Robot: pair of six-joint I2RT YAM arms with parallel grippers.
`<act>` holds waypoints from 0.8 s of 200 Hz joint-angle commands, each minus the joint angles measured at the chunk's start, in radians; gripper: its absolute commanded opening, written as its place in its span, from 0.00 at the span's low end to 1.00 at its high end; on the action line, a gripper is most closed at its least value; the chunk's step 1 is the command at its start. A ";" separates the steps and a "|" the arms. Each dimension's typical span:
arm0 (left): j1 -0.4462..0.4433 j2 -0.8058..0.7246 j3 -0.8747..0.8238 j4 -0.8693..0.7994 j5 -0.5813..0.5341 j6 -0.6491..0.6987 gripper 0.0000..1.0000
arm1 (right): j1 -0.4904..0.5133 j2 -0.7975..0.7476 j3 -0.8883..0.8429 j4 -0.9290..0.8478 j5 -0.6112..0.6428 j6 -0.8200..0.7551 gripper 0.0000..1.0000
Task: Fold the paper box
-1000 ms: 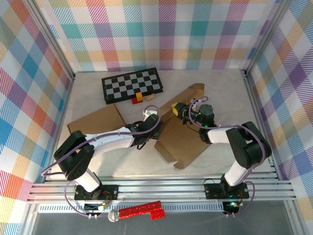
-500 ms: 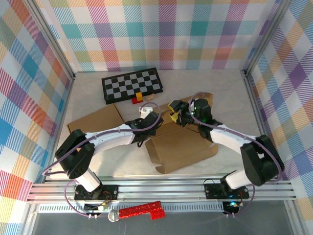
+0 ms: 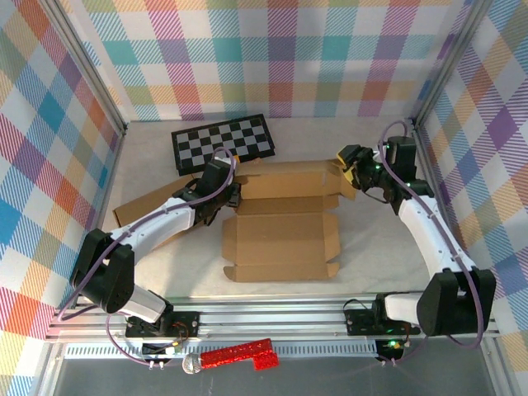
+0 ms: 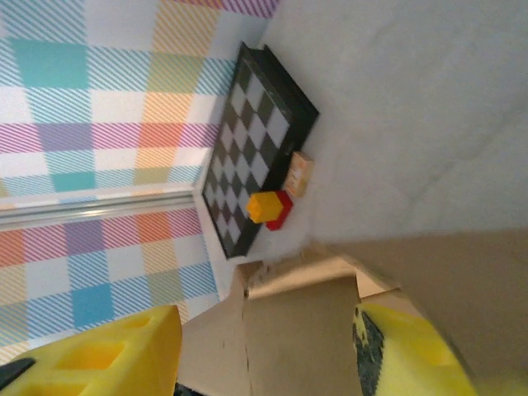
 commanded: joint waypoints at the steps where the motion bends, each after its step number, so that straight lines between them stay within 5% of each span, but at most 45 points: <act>1: 0.008 0.014 0.051 -0.006 0.067 0.027 0.00 | 0.008 0.039 0.072 -0.080 -0.022 -0.047 0.53; 46: 0.010 0.020 0.048 0.012 0.065 -0.017 0.00 | 0.007 0.046 0.019 -0.142 0.023 -0.042 0.37; 86: 0.010 0.026 0.049 0.021 0.080 -0.034 0.00 | 0.008 0.002 -0.041 -0.041 -0.051 -0.053 0.58; 160: 0.059 0.073 0.142 -0.039 0.154 -0.119 0.00 | 0.005 -0.266 -0.171 -0.213 0.163 -0.193 0.48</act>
